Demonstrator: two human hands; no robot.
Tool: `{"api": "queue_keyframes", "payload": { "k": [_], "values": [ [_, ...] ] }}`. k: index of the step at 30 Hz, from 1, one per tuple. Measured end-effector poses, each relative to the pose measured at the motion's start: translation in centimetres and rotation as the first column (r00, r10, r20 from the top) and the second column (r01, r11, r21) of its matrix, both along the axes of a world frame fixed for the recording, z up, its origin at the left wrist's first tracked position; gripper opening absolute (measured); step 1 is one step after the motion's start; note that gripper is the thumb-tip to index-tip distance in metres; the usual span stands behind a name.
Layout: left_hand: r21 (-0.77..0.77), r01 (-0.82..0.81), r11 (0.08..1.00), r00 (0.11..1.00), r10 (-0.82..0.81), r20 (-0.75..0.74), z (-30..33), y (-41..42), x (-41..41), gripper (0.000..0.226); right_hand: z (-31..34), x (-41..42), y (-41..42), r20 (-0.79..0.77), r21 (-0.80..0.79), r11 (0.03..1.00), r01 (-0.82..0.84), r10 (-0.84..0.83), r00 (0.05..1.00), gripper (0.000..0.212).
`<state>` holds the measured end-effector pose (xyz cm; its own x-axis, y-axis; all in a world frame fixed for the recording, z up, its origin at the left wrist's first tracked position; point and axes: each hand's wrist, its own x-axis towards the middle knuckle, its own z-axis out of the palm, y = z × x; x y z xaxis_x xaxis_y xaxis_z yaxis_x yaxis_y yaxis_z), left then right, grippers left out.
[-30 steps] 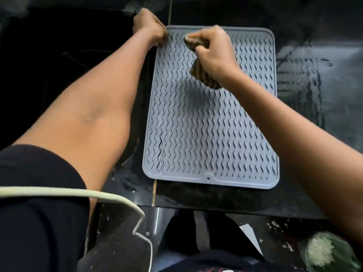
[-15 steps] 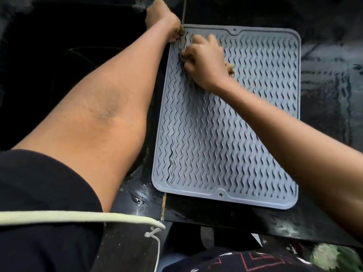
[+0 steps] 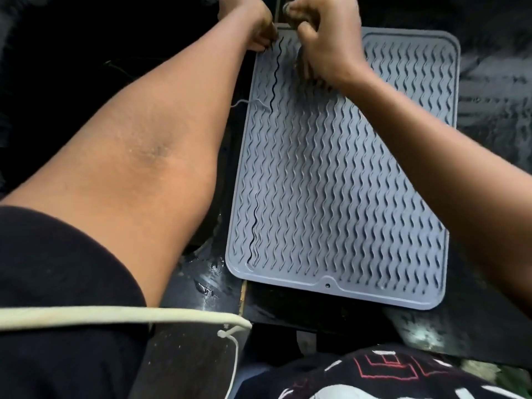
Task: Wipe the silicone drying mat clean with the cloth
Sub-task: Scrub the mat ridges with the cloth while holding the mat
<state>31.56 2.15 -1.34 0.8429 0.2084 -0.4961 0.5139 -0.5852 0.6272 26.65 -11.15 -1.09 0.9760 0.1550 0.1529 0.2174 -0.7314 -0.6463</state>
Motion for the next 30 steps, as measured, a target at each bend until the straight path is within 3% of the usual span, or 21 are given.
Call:
{"api": "queue_keyframes", "payload": {
  "k": [4, 9, 11, 13, 15, 17, 22, 24, 25, 27, 30],
  "values": [
    [0.039, 0.041, 0.998, 0.999, -0.040, -0.019, 0.0, -0.1, -0.1, 0.031, -2.5, 0.4, 0.4, 0.021, -0.320, 0.946, -0.055, 0.065, 0.998, 0.035],
    [0.190, 0.116, 0.975, 0.972, -0.151, 0.179, -0.1, 0.6, -1.5, 0.015, -3.0, 0.9, 0.1, 0.074, -0.275, 0.961, -0.020, 0.042, 0.996, 0.033],
    [0.185, 0.270, 0.945, 0.930, -0.305, 0.205, 1.0, 1.5, -3.4, 0.029, -3.2, 0.9, 0.1, 0.066, -0.249, 0.968, -0.033, 0.051, 0.997, 0.032],
    [0.106, 0.439, 0.892, 0.894, -0.446, 0.050, 2.6, 2.7, -5.6, 0.051, -3.2, 0.9, 0.2, 0.074, -0.227, 0.974, -0.020, 0.037, 0.997, 0.031],
    [0.200, 0.594, 0.779, 0.804, -0.573, -0.159, 3.3, 3.9, -6.8, 0.063, -3.2, 0.9, 0.2, 0.076, -0.221, 0.975, -0.007, 0.024, 0.997, 0.031],
    [0.350, 0.660, 0.664, 0.750, -0.611, -0.255, 3.1, 4.5, -7.0, 0.054, -3.2, 0.9, 0.1, 0.072, -0.214, 0.977, -0.009, 0.025, 0.997, 0.030],
    [0.520, 0.707, 0.480, 0.676, -0.673, -0.299, 3.9, 3.2, -6.2, 0.026, -3.0, 0.9, 0.1, 0.059, -0.197, 0.980, -0.027, 0.040, 0.997, 0.030],
    [0.734, 0.571, 0.367, 0.656, -0.741, -0.140, 3.5, 2.7, -5.8, 0.026, -3.0, 1.0, 0.0, 0.046, -0.199, 0.979, -0.032, 0.042, 0.998, 0.031],
    [0.799, 0.479, 0.363, 0.628, -0.778, -0.023, 3.1, 2.6, -5.9, 0.027, -3.0, 0.9, -0.1, 0.041, -0.191, 0.981, -0.037, 0.045, 0.998, 0.031],
    [0.815, 0.371, 0.446, 0.609, -0.779, 0.149, 2.6, 2.5, -6.1, 0.034, -3.0, 0.8, -0.2, 0.035, -0.155, 0.987, -0.046, 0.052, 0.998, 0.032],
    [0.789, 0.236, 0.567, 0.656, -0.693, 0.301, 1.5, 2.8, -6.4, 0.037, -2.7, 0.6, -0.4, 0.028, -0.026, 1.000, 0.009, -0.008, 1.000, 0.030]
  ]
}}
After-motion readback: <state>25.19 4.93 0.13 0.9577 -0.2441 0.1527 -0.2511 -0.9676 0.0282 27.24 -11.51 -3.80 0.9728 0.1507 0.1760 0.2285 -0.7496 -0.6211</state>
